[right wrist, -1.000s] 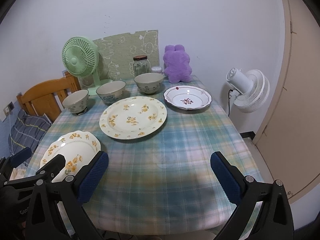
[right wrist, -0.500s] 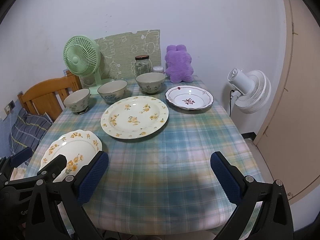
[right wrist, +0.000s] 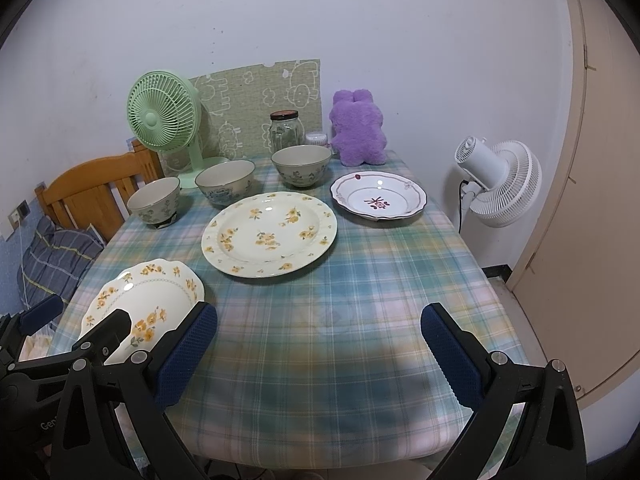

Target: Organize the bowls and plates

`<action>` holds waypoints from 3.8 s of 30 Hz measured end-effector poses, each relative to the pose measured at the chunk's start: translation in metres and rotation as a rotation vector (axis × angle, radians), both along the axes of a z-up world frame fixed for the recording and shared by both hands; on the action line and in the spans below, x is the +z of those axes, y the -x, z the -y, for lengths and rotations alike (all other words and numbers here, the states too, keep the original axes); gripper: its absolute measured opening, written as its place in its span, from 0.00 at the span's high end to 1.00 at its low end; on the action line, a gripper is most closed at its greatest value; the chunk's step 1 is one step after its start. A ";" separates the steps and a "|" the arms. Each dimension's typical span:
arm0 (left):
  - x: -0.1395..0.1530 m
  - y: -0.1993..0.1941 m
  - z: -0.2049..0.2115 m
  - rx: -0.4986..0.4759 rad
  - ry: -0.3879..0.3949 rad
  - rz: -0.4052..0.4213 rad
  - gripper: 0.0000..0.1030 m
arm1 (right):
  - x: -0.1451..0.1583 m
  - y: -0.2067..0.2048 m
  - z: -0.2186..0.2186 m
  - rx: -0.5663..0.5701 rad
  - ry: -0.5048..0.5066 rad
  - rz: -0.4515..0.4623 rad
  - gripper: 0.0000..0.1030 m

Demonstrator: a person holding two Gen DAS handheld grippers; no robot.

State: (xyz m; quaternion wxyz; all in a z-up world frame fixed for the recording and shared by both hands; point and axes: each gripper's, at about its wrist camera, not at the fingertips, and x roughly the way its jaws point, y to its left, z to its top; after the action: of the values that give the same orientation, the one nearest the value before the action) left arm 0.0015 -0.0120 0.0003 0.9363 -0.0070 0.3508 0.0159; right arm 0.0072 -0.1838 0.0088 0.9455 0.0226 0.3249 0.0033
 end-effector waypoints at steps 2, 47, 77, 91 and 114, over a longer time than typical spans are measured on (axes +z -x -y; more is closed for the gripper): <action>0.000 0.000 0.000 0.000 0.000 0.001 0.04 | 0.000 0.000 0.000 -0.001 0.000 0.000 0.00; -0.036 -0.086 -0.092 -0.039 -0.058 -0.189 0.13 | -0.024 -0.079 -0.096 0.006 -0.032 -0.162 0.03; -0.098 -0.118 -0.129 -0.166 0.026 -0.426 0.27 | -0.109 -0.111 -0.155 -0.078 -0.020 -0.464 0.36; -0.085 -0.114 -0.112 -0.148 0.043 -0.447 0.29 | -0.101 -0.109 -0.145 -0.075 -0.015 -0.495 0.37; -0.058 -0.109 0.030 -0.109 0.050 -0.390 0.29 | -0.067 -0.111 -0.006 -0.044 0.002 -0.444 0.37</action>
State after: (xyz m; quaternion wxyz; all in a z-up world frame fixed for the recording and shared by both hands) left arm 0.1106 -0.0420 -0.0574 0.8496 -0.0081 0.5256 -0.0426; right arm 0.1178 -0.1773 -0.0583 0.8507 0.0288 0.5243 -0.0226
